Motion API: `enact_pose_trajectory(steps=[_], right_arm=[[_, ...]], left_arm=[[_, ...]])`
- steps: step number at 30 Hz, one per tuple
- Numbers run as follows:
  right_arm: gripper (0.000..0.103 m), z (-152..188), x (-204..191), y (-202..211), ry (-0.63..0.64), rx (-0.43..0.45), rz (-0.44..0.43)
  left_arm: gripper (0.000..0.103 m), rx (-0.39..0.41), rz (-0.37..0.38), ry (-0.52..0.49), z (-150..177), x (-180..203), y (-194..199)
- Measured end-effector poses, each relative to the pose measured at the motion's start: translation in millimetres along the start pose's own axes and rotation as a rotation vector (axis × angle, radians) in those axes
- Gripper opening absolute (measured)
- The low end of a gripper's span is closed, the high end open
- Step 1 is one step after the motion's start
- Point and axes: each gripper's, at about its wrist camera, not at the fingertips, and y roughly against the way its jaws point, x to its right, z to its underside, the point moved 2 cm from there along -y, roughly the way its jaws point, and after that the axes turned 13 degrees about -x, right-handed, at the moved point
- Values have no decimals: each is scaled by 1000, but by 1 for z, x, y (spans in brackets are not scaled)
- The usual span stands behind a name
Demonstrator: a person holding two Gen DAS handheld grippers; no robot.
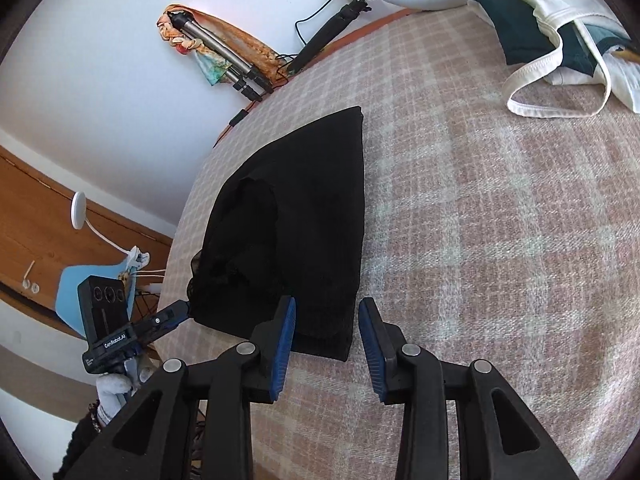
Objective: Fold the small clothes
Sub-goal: 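Fold the collar end over onto the hem with both tools, then open both tools and release the folded black bundle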
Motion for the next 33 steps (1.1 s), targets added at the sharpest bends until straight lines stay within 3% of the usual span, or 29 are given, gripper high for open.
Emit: enact_pose_trajectory(steps=[6, 8, 12, 19, 22, 25, 29, 31, 33], right_arm=[[30, 0, -6, -9, 5, -16, 11], [23, 1, -7, -9, 13, -20, 0], [3, 1, -9, -7, 27, -14, 6], [1, 3, -13, 17, 31, 25, -90], [1, 7, -8, 13, 28, 4, -73], [1, 9, 3, 0, -5, -46, -36], [1, 9, 4, 11, -11, -23, -96], [2, 8, 2, 17, 6, -17, -56], [8, 9, 0, 13, 38, -40, 53]], left_arm=[[24, -6, -21, -15, -1, 5, -6], [11, 0, -41, -37, -1, 7, -7], [6, 12, -67, -75, -1, 9, -3], [5, 33, -129, -134, 5, 6, 18], [5, 8, -177, -133, 9, -4, 15], [5, -11, -165, -121, 15, -9, 12], [5, 14, -124, -147, 15, -3, 27], [6, -24, -172, -174, 15, -1, 25], [7, -30, -215, -201, 18, 4, 25]])
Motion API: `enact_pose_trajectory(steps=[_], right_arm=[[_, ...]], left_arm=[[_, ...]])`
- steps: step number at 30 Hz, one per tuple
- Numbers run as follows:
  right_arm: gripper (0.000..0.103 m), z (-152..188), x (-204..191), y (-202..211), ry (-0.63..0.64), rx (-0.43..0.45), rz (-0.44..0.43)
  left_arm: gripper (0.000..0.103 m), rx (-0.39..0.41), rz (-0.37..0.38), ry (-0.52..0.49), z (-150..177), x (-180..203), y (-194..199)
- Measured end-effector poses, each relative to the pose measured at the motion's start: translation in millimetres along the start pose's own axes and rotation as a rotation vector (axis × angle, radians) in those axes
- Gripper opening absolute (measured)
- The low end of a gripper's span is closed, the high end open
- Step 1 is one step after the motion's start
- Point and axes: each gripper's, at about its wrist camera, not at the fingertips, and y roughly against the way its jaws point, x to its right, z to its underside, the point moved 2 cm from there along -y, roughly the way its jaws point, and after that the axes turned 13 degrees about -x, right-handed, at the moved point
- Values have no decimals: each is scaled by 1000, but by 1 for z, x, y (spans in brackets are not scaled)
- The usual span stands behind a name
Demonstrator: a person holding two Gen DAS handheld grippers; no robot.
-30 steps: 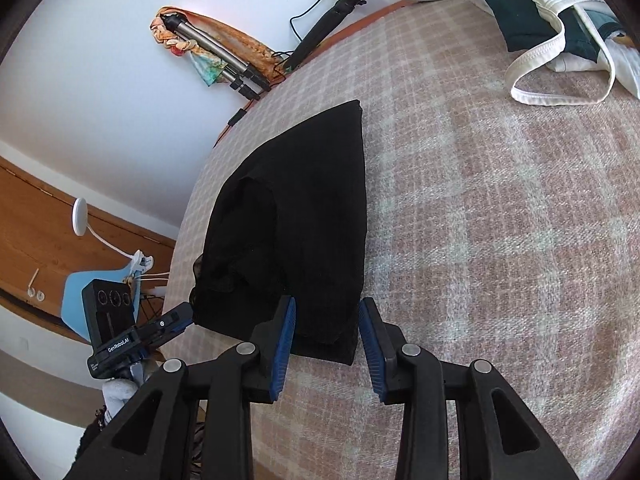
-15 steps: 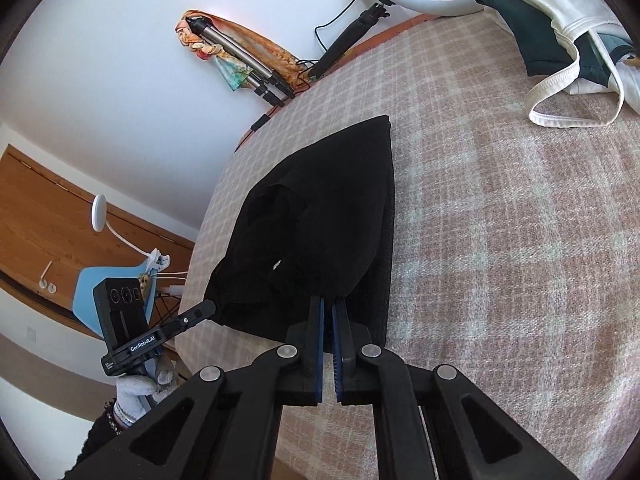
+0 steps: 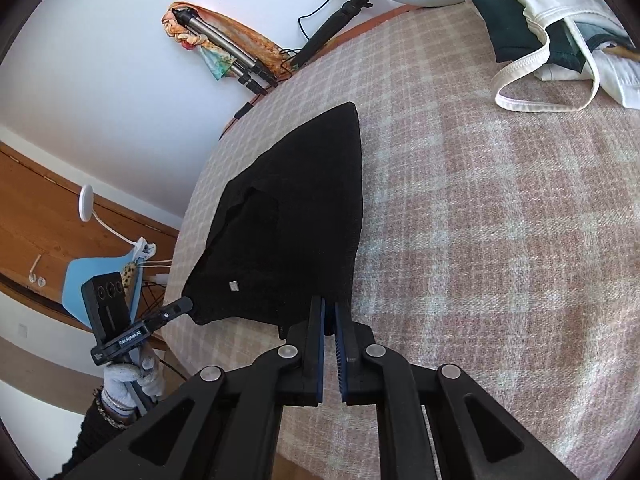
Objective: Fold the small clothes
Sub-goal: 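Open both tools and release the folded black bundle, then grasp the edge of the folded black bundle with both tools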
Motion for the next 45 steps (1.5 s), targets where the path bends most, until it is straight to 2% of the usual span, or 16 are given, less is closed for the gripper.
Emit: enact_pose_trajectory(steps=[5, 9, 13, 16, 18, 21, 22, 24, 26, 27, 29, 31, 32, 36, 42, 45], right_arm=[[15, 3, -21, 7, 113, 61, 147], [18, -1, -55, 4, 255, 111, 165], [21, -3, -84, -26, 400, 69, 276], [21, -4, -83, -49, 431, 0, 312], [21, -3, -79, -60, 436, -48, 333], [21, 4, -73, -64, 453, -104, 356], [21, 6, -72, -62, 468, -120, 361], [21, 10, -70, -53, 480, -144, 341], [21, 10, -69, -38, 484, -135, 277], [27, 7, -69, -30, 486, -117, 248], [35, -2, -69, -15, 480, -59, 228], [35, -17, -66, -4, 446, -8, 202], [35, -25, -63, 1, 419, 20, 184], [52, -62, -45, 13, 296, 109, 141], [52, -114, -9, 8, 138, 143, 73], [53, -133, 9, -1, 62, 148, 41]], left_arm=[[8, 84, -57, -102, -1, 27, 18], [8, 107, -49, -163, -9, 50, 20], [8, 87, -81, -172, -12, 54, 10], [9, 92, -84, -160, -16, 46, -1], [9, 51, -109, -188, -17, 45, -15], [9, -84, -110, -204, -11, 38, -42], [9, -66, -103, -217, -8, 38, -40], [9, -95, -92, -220, -7, 38, -34], [9, -54, -72, -203, -7, 35, -21], [10, -30, -64, -184, -10, 31, -15], [17, 10, -31, -115, -18, 20, -6], [39, 45, 7, -33, -29, 9, 1], [41, 60, 15, -2, -35, 5, 3], [42, 90, 54, 63, -60, -6, 3], [45, 135, 103, 194, -97, -34, -8], [45, 122, 113, 253, -110, -49, -22]])
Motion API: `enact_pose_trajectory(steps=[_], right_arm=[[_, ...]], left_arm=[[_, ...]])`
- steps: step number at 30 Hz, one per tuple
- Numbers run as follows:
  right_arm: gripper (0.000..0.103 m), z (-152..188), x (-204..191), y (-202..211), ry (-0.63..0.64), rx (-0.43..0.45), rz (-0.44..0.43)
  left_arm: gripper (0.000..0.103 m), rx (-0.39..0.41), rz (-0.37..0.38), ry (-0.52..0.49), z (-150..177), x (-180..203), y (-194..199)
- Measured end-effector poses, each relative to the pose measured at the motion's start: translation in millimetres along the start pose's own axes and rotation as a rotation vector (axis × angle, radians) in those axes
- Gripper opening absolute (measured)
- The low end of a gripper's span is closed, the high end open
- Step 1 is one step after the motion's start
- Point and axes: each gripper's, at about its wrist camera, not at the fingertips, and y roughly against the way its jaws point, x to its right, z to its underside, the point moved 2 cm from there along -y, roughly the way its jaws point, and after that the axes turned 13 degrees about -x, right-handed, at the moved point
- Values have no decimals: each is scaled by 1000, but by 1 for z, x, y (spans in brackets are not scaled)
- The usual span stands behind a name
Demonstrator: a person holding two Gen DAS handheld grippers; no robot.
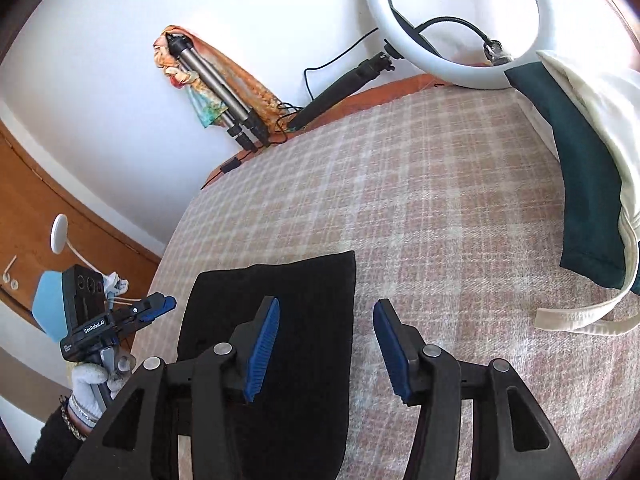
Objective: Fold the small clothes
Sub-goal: 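Grasp the edge of the folded black bundle with both tools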
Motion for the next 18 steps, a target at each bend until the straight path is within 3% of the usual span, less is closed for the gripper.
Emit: enact_pose_trajectory(steps=[4, 8, 9, 10, 12, 15, 18], right_arm=[[52, -16, 17, -19, -76, -18, -66], [51, -25, 11, -38, -65, -52, -87], [44, -26, 8, -42, -57, -57, -82], [35, -27, 5, -47, -47, -69, -70], [27, -28, 0, -55, -33, -81, -25], [8, -27, -6, -59, -5, -81, 31], [4, -28, -7, -58, 13, -68, 74]], left_arm=[[45, -45, 54, 78, -10, -13, -20], [41, -33, 56, 52, -13, -6, -24], [36, -27, 55, 44, -14, -3, -24], [23, -20, 46, 31, -15, -2, -24], [6, -9, 22, 2, -16, 1, -26], [5, 10, -23, -34, -19, 3, -29], [4, 22, -80, -33, -23, -2, -30]])
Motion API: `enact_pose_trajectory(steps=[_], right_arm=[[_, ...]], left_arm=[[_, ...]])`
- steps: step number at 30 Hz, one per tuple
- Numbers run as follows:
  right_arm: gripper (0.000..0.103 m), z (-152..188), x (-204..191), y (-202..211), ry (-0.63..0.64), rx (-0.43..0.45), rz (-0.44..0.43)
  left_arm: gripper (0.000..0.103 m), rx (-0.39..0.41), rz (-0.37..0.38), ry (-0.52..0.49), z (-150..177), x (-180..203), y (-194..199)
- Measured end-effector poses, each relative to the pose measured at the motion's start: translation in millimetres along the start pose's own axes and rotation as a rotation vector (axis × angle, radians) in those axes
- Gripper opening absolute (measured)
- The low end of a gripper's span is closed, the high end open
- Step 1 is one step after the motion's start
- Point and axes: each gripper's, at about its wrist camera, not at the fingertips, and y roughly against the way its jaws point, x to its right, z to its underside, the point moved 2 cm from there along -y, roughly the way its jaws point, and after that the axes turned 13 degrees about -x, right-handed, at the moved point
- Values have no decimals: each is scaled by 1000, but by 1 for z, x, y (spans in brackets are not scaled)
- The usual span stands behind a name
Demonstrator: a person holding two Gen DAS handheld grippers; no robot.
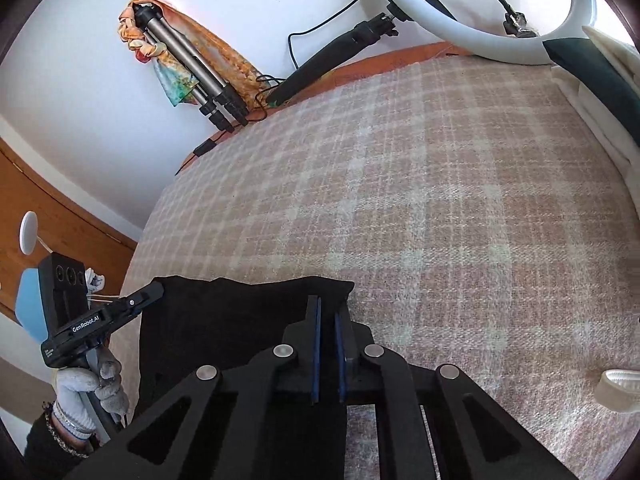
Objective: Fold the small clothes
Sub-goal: 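Grasp the edge of the folded black bundle with both tools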
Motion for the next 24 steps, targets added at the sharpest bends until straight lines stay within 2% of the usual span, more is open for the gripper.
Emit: enact_pose_trajectory(steps=[5, 8, 9, 10, 12, 16, 19, 24], right_arm=[[3, -2, 8, 7, -17, 21, 46], [16, -2, 16, 15, -56, 43, 59], [33, -1, 20, 17, -73, 37, 30], [39, 0, 23, 19, -84, 40, -9], [39, 3, 27, 22, -83, 36, -69], [49, 11, 32, 21, -80, 3, -165], [50, 13, 36, 18, -93, -4, -218], [50, 9, 39, 12, -113, -9, -285]], left_arm=[[4, 43, -50, 0, -1, -6, 9], [10, 43, -29, 10, 0, -9, 20], [20, 39, -7, 17, 2, -11, 24], [35, 32, 7, 22, 6, -13, 27], [47, 10, 24, 41, 16, -16, 34], [47, -37, 111, 111, 37, -34, 50], [47, -62, 186, 190, 59, -47, 61], [47, -101, 255, 226, 100, -46, 68]])
